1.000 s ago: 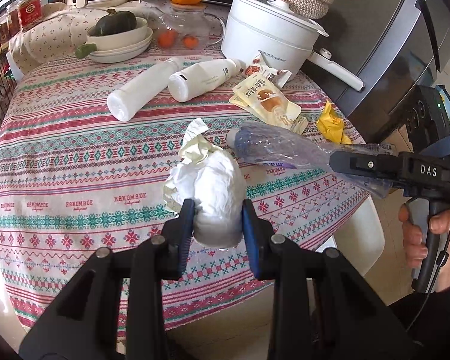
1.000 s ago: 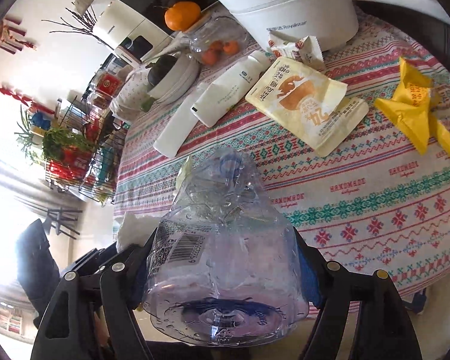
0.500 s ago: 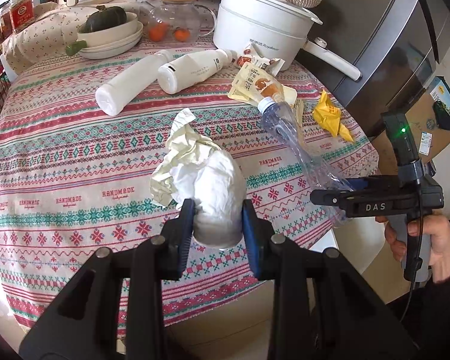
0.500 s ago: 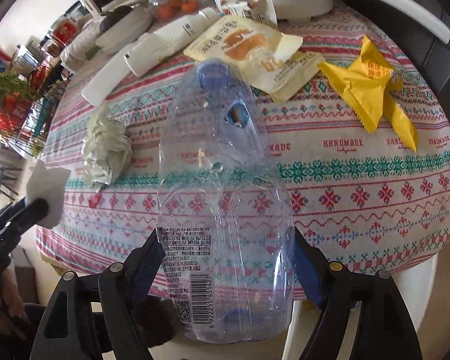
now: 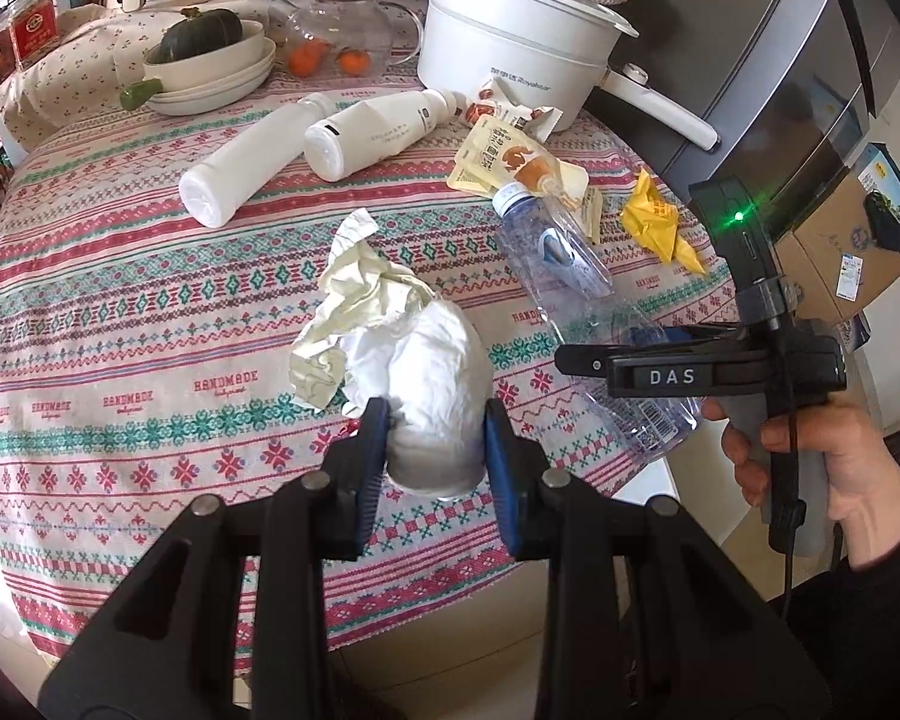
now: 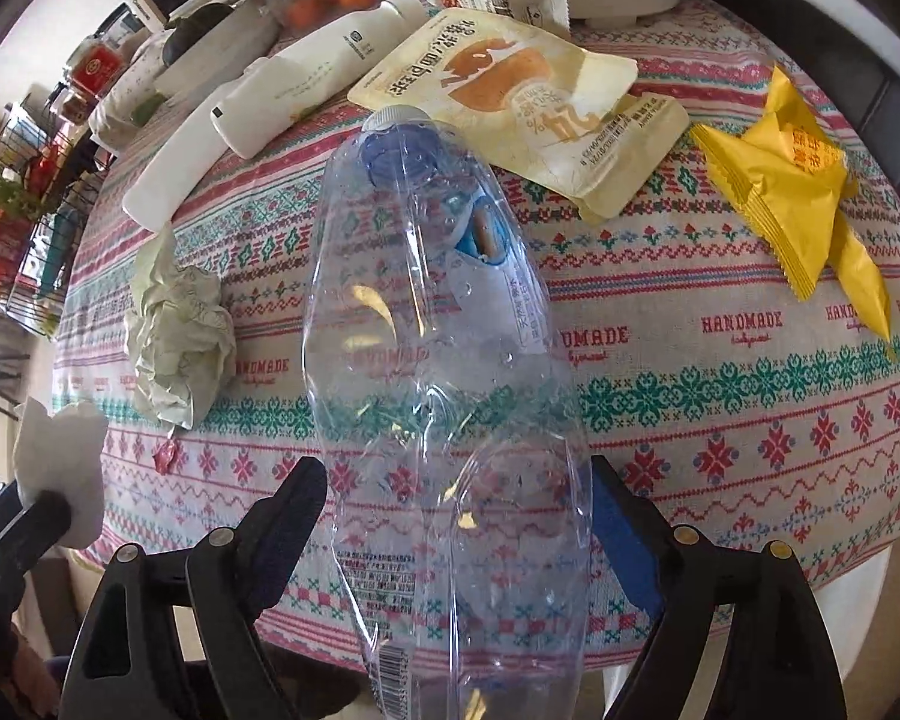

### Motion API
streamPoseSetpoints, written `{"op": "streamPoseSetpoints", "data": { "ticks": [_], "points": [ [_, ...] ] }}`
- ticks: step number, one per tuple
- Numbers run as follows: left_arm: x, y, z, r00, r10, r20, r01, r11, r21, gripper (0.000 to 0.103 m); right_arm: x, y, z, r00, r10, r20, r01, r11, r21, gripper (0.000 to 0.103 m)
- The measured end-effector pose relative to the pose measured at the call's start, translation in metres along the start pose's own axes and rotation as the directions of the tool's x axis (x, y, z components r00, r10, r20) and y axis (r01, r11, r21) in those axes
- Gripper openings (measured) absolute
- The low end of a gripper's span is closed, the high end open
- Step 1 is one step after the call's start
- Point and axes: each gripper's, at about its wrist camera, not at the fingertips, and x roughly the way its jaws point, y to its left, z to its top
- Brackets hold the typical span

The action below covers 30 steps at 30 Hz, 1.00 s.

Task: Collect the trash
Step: 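Grasp the clear plastic bottle with the right tool, then carry the tissue and bottle to the white bin and open both tools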

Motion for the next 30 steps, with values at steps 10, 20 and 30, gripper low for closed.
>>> {"op": "streamPoseSetpoints", "data": {
  "ticks": [10, 20, 30],
  "points": [
    [-0.004, -0.005, 0.000, 1.000, -0.001, 0.016, 0.001, 1.000, 0.010, 0.033, -0.026, 0.023, -0.005, 0.992, 0.036, 0.123, -0.023, 0.995, -0.101, 0.024],
    [-0.016, -0.022, 0.006, 0.997, -0.036, 0.069, 0.034, 0.999, 0.031, 0.032, -0.077, 0.008, -0.023, 0.968, 0.125, 0.217, -0.115, 0.992, -0.058, 0.022],
    [-0.002, -0.068, 0.006, 0.996, -0.075, 0.051, 0.069, 0.991, 0.113, 0.032, -0.120, -0.050, -0.054, 0.958, 0.075, 0.276, -0.078, 0.997, 0.000, 0.003]
  ]
}}
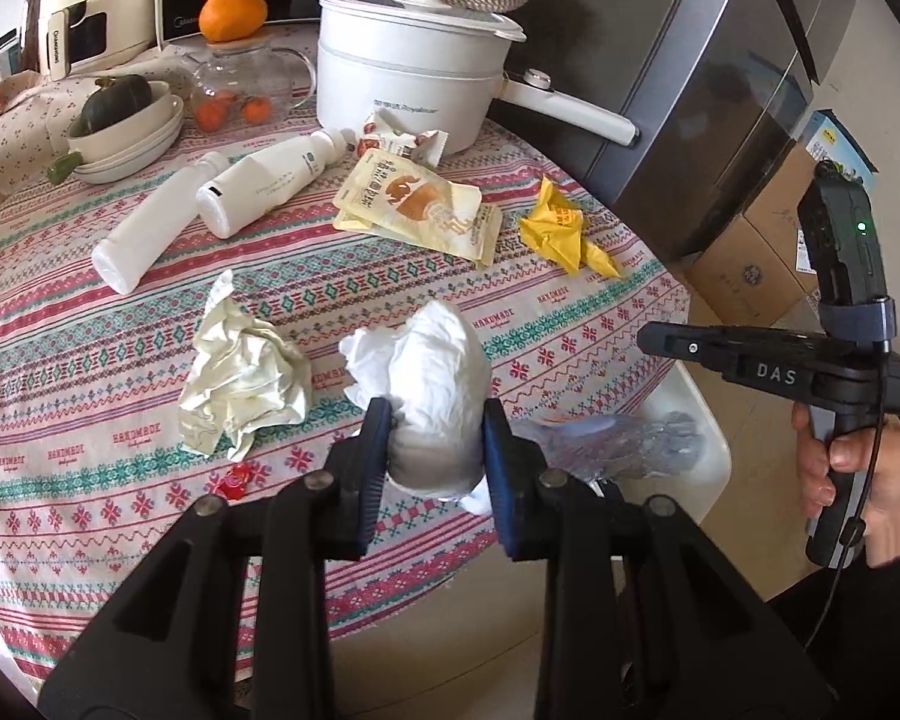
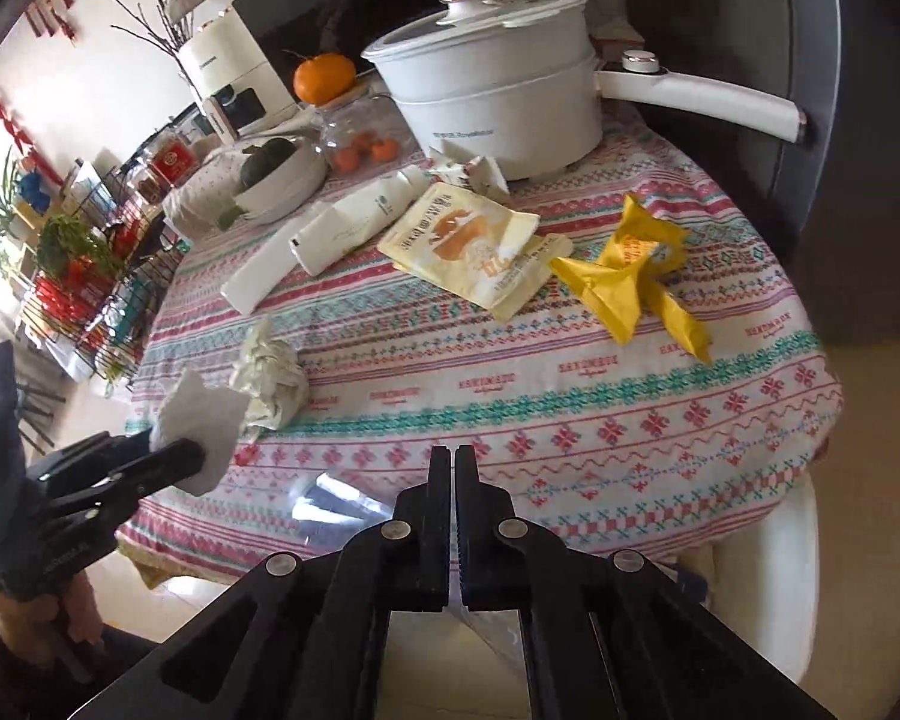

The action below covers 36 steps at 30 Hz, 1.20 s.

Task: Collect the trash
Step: 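Carry the tissue and bottle to the white bin and open both tools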

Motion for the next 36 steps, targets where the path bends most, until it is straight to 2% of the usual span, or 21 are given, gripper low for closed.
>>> {"op": "streamPoseSetpoints", "data": {
  "ticks": [3, 5, 6, 7, 8, 10, 13, 17, 22, 28, 36],
  "points": [
    [0.011, -0.005, -0.001, 1.000, 0.011, -0.025, -0.011, 1.000, 0.002, 0.032, 0.018, -0.023, -0.008, 0.998, 0.013, -0.067, -0.010, 0.999, 0.052, 0.007],
    [0.014, -0.004, 0.000, 1.000, 0.008, -0.031, -0.008, 1.000, -0.007, 0.032, 0.023, -0.027, -0.013, 0.994, 0.030, -0.109, -0.024, 0.998, 0.062, 0.027],
    [0.014, -0.004, 0.000, 0.999, 0.006, -0.033, -0.006, 1.000, -0.007, 0.032, 0.020, -0.027, -0.015, 0.994, 0.028, -0.107, -0.022, 0.998, 0.055, 0.034],
    [0.014, -0.004, 0.000, 0.999, 0.004, -0.037, -0.004, 1.000, -0.004, 0.032, 0.015, -0.025, -0.015, 0.996, 0.012, -0.093, -0.009, 0.999, 0.040, 0.050],
    [0.015, -0.006, 0.000, 0.999, -0.001, -0.044, 0.001, 1.000, -0.001, 0.032, 0.009, -0.025, -0.016, 0.997, -0.005, -0.071, 0.007, 0.999, 0.031, 0.060],
    [0.020, -0.011, -0.003, 0.998, -0.018, -0.067, 0.019, 1.000, 0.013, 0.032, -0.001, -0.026, -0.016, 0.999, -0.015, -0.042, 0.016, 0.999, 0.028, 0.062],
    [0.026, -0.025, -0.008, 0.995, -0.035, -0.096, 0.041, 0.998, 0.051, 0.032, -0.007, -0.035, -0.019, 0.999, -0.012, -0.045, 0.015, 0.999, 0.049, 0.063],
    [0.031, -0.049, -0.011, 0.990, -0.074, -0.120, 0.087, 0.991, 0.100, 0.032, -0.018, -0.047, -0.026, 0.997, -0.055, -0.046, 0.057, 0.997, 0.053, 0.065],
    [0.040, -0.092, -0.016, 0.979, -0.129, -0.157, 0.157, 0.971, 0.180, 0.032, -0.039, -0.065, -0.039, 0.992, -0.122, -0.034, 0.124, 0.990, 0.070, 0.070],
    [0.066, -0.145, -0.026, 0.962, -0.162, -0.220, 0.217, 0.943, 0.254, 0.033, -0.064, -0.092, -0.057, 0.975, -0.223, -0.018, 0.224, 0.971, 0.084, 0.074],
    [0.094, -0.188, -0.033, 0.951, -0.178, -0.253, 0.252, 0.921, 0.299, 0.037, -0.087, -0.137, -0.076, 0.963, -0.270, -0.018, 0.269, 0.950, 0.157, 0.075]
  ]
}}
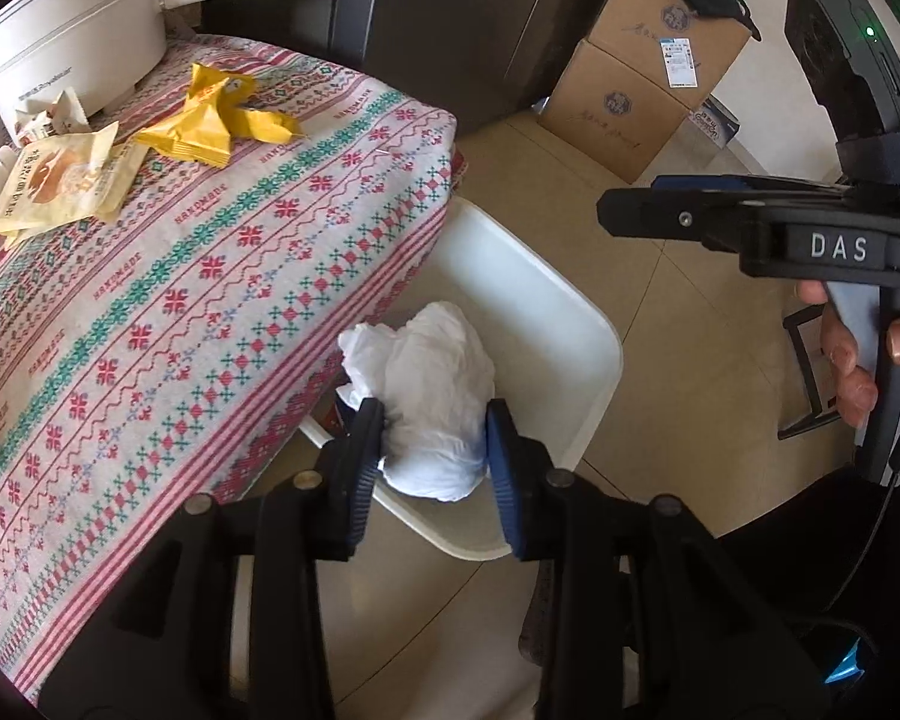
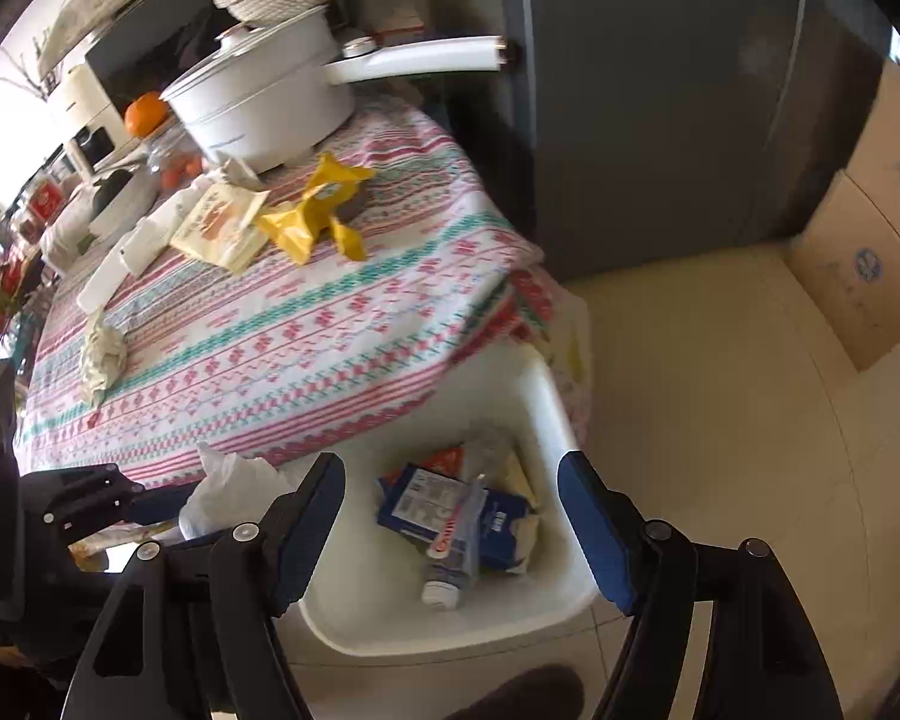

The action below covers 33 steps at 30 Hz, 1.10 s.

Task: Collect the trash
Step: 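Carry the tissue and bottle to the white bin and open both tools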

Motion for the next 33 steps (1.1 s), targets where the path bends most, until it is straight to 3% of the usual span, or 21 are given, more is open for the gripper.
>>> {"op": "streamPoseSetpoints", "data": {
  "ticks": [8, 20, 33],
  "points": [
    [0.014, -0.008, 0.009, 0.999, 0.037, -0.003, -0.037, 0.999, 0.008, 0.063, -0.006, -0.028, -0.004, 0.999, -0.032, -0.001, 0.032, 0.999, 0.035, 0.076],
    [-0.002, 0.009, 0.007, 0.996, 0.081, 0.025, -0.081, 0.997, -0.015, 0.074, -0.006, -0.021, -0.002, 0.999, -0.043, 0.003, 0.043, 0.999, 0.017, 0.077],
    [-0.052, 0.065, -0.012, 0.978, 0.193, 0.077, -0.183, 0.975, -0.130, 0.080, 0.004, 0.030, 0.016, 1.000, -0.024, 0.011, 0.025, 0.998, -0.051, 0.079]
  ]
}}
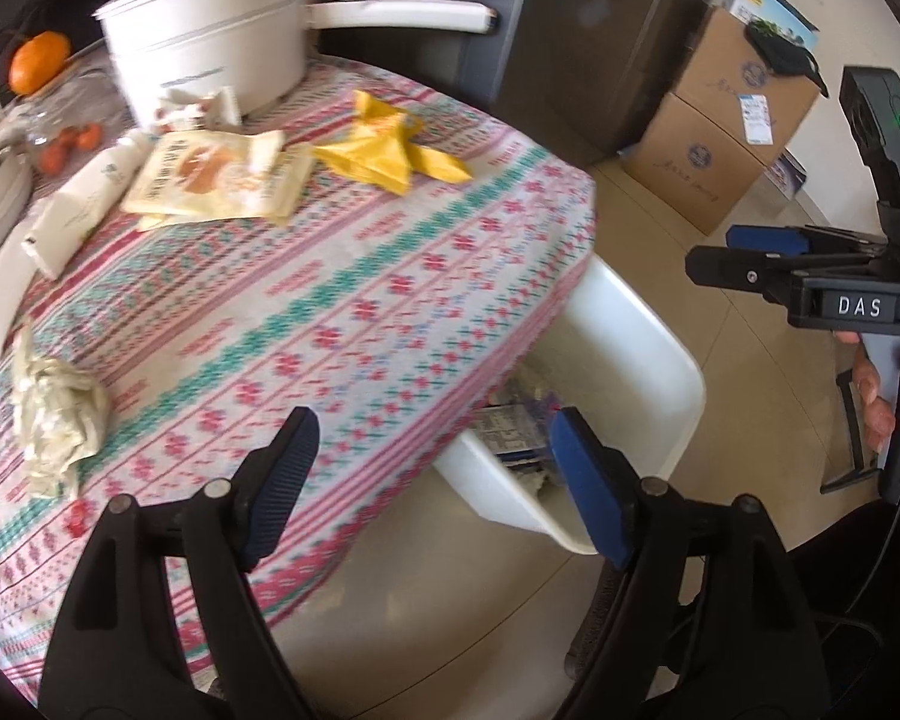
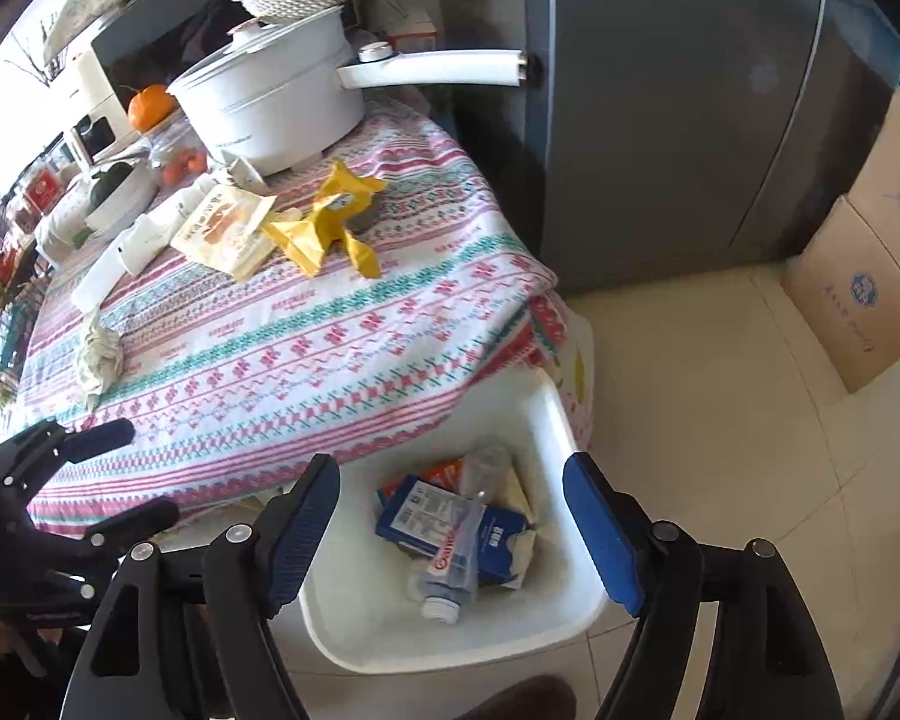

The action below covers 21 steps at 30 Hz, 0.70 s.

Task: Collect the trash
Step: 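Carry the tissue and bottle to the white bin and open both tools, then grasp the cream crumpled paper with the left tool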

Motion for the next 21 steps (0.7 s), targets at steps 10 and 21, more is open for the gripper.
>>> {"op": "streamPoseSetpoints", "data": {
  "ticks": [10, 21],
  "points": [
    [-0.031, 0.099, -0.008, 0.990, 0.134, 0.040, -0.125, 0.976, -0.180, 0.081, 0.012, 0.053, 0.017, 1.000, 0.030, -0.001, -0.030, 0.998, -0.050, 0.079],
    [-0.005, 0.176, -0.011, 0.963, 0.269, 0.013, -0.256, 0.929, -0.266, 0.081, 0.030, 0.078, 0.022, 0.999, 0.017, -0.030, -0.019, 0.998, -0.063, 0.079]
  ]
}}
